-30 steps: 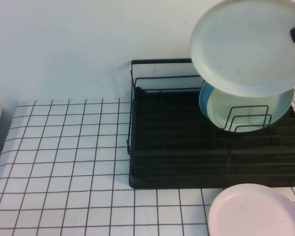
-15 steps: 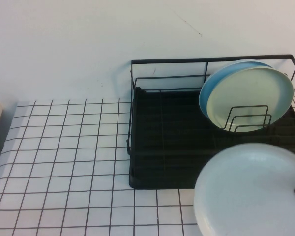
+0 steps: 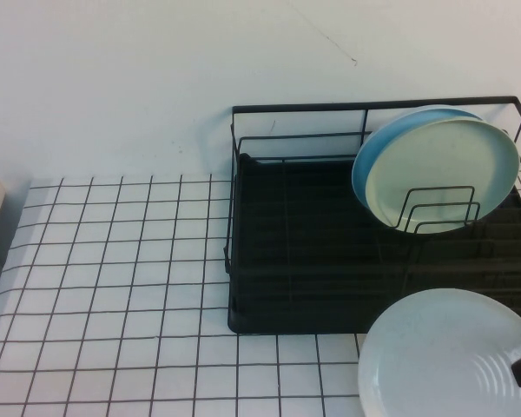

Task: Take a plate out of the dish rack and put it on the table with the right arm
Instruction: Place the plate from the table

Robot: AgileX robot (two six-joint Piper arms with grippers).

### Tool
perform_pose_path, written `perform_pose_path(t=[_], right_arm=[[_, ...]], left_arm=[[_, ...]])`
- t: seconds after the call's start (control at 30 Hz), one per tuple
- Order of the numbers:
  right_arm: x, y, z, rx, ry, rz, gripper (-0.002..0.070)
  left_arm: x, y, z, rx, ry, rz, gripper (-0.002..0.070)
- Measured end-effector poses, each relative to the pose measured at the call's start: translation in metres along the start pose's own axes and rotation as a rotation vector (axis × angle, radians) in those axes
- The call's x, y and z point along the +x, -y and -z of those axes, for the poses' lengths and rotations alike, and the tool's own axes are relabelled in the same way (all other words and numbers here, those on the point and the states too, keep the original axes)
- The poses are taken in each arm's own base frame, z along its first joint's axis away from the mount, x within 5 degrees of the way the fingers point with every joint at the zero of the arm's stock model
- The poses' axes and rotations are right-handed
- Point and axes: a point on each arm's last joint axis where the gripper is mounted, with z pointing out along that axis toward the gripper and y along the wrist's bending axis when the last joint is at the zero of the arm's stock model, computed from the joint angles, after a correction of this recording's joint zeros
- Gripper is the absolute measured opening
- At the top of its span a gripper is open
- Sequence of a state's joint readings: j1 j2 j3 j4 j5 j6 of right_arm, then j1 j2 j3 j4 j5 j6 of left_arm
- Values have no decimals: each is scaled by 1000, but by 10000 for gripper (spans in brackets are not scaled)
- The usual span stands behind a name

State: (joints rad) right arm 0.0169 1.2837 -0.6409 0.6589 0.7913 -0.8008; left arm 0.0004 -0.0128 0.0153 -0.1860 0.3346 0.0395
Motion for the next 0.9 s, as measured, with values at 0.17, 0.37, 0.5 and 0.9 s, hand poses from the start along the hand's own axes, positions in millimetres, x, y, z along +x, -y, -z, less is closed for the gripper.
perform_pose_path(t=[0.17,0.37,0.5,0.9], right_arm=[[-1,6,-4,32,-21,21,112],[0,12,-4,89,-30,72,288],[-3,14,-1,119,-37,105,341],[-49,-4,84,279,-16,170,253]], left_arm=[[0,0,0,0,0,0,-3],[0,0,0,0,0,0,-3],[0,0,0,0,0,-3,-3],[0,0,0,0,0,-5,-3]])
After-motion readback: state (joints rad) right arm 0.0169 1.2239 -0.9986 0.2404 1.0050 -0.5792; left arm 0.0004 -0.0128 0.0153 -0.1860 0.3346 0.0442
